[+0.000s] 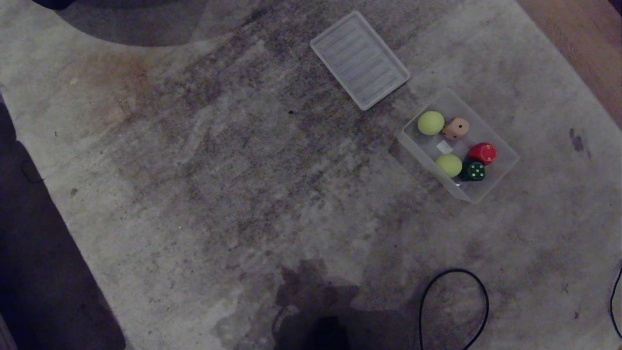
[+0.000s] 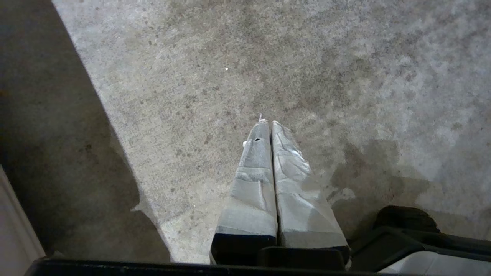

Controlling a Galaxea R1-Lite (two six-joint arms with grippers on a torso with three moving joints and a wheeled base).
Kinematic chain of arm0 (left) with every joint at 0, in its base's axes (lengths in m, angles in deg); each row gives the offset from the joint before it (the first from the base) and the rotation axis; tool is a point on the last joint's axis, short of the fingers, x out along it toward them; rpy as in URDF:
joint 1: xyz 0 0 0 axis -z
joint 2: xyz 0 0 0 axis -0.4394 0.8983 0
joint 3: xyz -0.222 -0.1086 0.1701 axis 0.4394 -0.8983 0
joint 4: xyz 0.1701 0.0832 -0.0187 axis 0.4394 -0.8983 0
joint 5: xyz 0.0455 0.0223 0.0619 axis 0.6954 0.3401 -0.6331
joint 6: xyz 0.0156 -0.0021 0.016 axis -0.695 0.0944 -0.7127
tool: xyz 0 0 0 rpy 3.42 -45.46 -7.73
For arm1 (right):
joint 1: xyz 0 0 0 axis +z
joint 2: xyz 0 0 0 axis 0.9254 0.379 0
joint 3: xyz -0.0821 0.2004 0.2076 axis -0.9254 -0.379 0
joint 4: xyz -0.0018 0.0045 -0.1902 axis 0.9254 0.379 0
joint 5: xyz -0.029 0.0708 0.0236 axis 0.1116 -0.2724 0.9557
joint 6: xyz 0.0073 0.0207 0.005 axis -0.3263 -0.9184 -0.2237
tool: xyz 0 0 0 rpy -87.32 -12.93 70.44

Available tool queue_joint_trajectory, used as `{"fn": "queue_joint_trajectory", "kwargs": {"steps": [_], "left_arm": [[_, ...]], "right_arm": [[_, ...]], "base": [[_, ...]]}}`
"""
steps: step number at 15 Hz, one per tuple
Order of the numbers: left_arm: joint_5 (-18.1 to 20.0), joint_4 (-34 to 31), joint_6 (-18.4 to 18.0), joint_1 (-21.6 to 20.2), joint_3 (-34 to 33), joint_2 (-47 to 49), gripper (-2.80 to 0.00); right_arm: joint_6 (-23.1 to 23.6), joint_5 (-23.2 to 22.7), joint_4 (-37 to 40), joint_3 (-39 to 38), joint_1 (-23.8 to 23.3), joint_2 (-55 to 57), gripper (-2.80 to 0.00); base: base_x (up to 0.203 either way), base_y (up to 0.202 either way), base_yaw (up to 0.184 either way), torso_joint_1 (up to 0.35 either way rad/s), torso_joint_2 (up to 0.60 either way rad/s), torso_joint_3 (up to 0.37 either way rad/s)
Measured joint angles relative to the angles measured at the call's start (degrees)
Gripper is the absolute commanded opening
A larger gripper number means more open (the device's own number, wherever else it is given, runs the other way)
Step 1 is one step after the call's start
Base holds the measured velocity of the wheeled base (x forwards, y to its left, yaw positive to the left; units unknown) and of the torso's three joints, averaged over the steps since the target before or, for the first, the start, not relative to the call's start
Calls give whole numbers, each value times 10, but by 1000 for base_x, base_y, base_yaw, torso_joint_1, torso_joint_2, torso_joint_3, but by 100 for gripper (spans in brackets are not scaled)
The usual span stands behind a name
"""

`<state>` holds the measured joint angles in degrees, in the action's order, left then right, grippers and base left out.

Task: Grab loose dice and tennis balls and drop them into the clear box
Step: Put the toys in the box

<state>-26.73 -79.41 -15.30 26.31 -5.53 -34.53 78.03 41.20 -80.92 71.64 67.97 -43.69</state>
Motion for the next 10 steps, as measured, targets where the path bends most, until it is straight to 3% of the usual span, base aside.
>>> {"fn": "queue_joint_trajectory", "kwargs": {"steps": [4, 10], "left_arm": [[2, -1, -3, 0, 0, 0, -280], [1, 0, -3, 0, 0, 0, -280]], "right_arm": [[-1, 0, 0, 0, 0, 0, -280], [0, 0, 0, 0, 0, 0, -280]], "base": [[-1, 1, -14, -1, -2, 1], [-4, 6, -104, 2, 2, 3]]}}
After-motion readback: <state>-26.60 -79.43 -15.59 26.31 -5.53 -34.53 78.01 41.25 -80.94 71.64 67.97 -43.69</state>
